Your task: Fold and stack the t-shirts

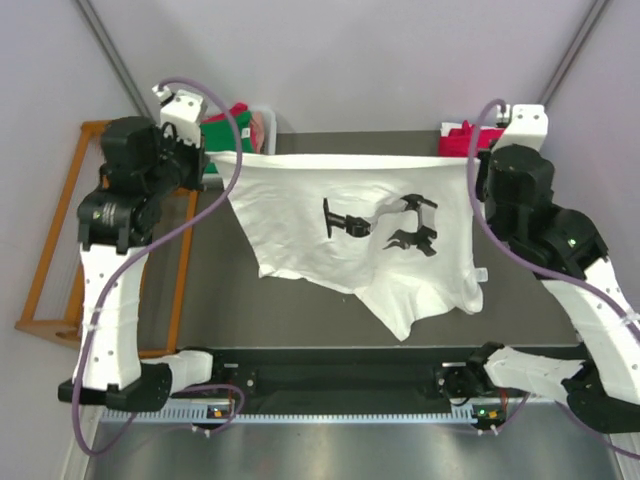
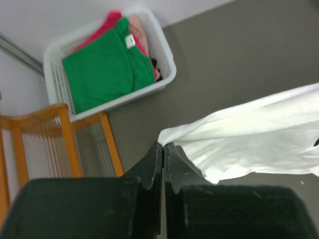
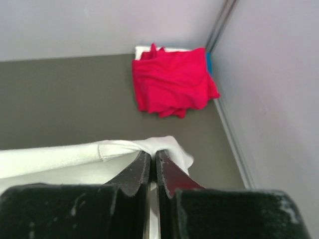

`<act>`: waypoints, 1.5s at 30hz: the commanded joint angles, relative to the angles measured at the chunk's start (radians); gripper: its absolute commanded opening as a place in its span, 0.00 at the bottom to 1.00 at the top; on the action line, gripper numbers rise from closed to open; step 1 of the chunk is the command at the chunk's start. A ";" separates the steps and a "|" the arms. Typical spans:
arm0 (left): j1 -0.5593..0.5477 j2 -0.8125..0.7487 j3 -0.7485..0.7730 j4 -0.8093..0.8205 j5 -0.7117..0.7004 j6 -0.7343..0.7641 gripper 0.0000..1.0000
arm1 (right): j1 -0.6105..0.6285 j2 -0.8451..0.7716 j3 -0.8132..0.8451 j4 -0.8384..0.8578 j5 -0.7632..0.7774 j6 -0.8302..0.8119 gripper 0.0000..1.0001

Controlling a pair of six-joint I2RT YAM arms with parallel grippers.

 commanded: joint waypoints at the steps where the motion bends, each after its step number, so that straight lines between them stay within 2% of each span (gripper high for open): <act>1: 0.021 0.087 -0.017 0.104 -0.185 -0.006 0.00 | -0.170 0.087 0.088 0.020 -0.183 0.041 0.00; 4: 0.023 0.231 0.176 0.057 -0.203 -0.026 0.00 | -0.214 0.233 0.260 -0.021 -0.233 0.074 0.00; 7: 0.023 0.244 0.256 0.053 -0.177 -0.033 0.00 | -0.195 0.268 0.384 -0.026 -0.219 0.062 0.00; 9: 0.021 0.177 0.287 0.052 -0.162 -0.036 0.00 | -0.135 0.213 0.412 0.006 -0.135 -0.005 0.00; 10: 0.023 0.142 0.283 0.053 -0.156 -0.035 0.00 | -0.057 0.192 0.421 0.011 -0.033 -0.034 0.00; 12: 0.023 0.004 0.252 0.099 -0.146 -0.026 0.00 | 0.046 0.118 0.429 0.031 0.076 -0.106 0.00; 13: 0.023 -0.053 0.193 0.128 -0.154 -0.020 0.00 | 0.162 0.084 0.426 0.037 0.157 -0.107 0.00; 15: 0.023 -0.216 0.151 0.194 -0.166 -0.015 0.00 | 0.264 -0.046 0.386 0.057 0.206 -0.122 0.00; 16: 0.023 -0.262 0.140 0.199 -0.166 -0.018 0.00 | 0.297 -0.096 0.372 0.043 0.163 -0.067 0.00; 18: 0.023 -0.377 0.144 0.201 -0.177 -0.016 0.00 | 0.264 -0.242 0.284 0.047 0.042 -0.031 0.00; 19: 0.023 -0.409 0.149 0.202 -0.182 -0.004 0.00 | 0.164 -0.293 0.245 0.073 -0.135 -0.042 0.00; 21: 0.021 -0.477 0.170 0.198 -0.202 0.016 0.00 | 0.022 -0.408 0.214 0.145 -0.324 -0.094 0.00; 22: 0.023 -0.483 0.222 0.166 -0.211 0.025 0.00 | -0.126 -0.424 0.243 0.152 -0.468 -0.106 0.00; 23: 0.024 -0.476 0.252 0.137 -0.217 0.025 0.00 | -0.171 -0.433 0.289 0.169 -0.475 -0.167 0.00; 24: 0.024 -0.471 0.282 0.110 -0.222 0.022 0.00 | -0.170 -0.434 0.353 0.164 -0.529 -0.138 0.00; 26: 0.024 -0.475 0.303 0.076 -0.228 0.019 0.00 | -0.162 -0.412 0.416 0.147 -0.486 -0.142 0.00; 28: 0.026 -0.494 0.231 0.089 -0.238 0.028 0.00 | -0.164 -0.410 0.374 0.155 -0.456 -0.156 0.00; 31: 0.026 -0.521 0.095 0.115 -0.225 0.036 0.00 | -0.173 -0.413 0.210 0.167 -0.413 -0.157 0.00; 36: 0.026 -0.492 -0.186 0.199 -0.197 0.037 0.00 | -0.172 -0.388 -0.178 0.334 -0.376 -0.145 0.00; 37: 0.024 -0.474 -0.269 0.230 -0.199 0.045 0.00 | -0.173 -0.373 -0.224 0.380 -0.365 -0.137 0.00; 41: 0.024 -0.384 -0.421 0.351 -0.170 0.098 0.00 | -0.173 -0.323 -0.465 0.503 -0.347 -0.126 0.00; 45: 0.023 -0.288 -0.573 0.457 -0.116 0.131 0.00 | -0.192 -0.247 -0.599 0.598 -0.324 -0.093 0.00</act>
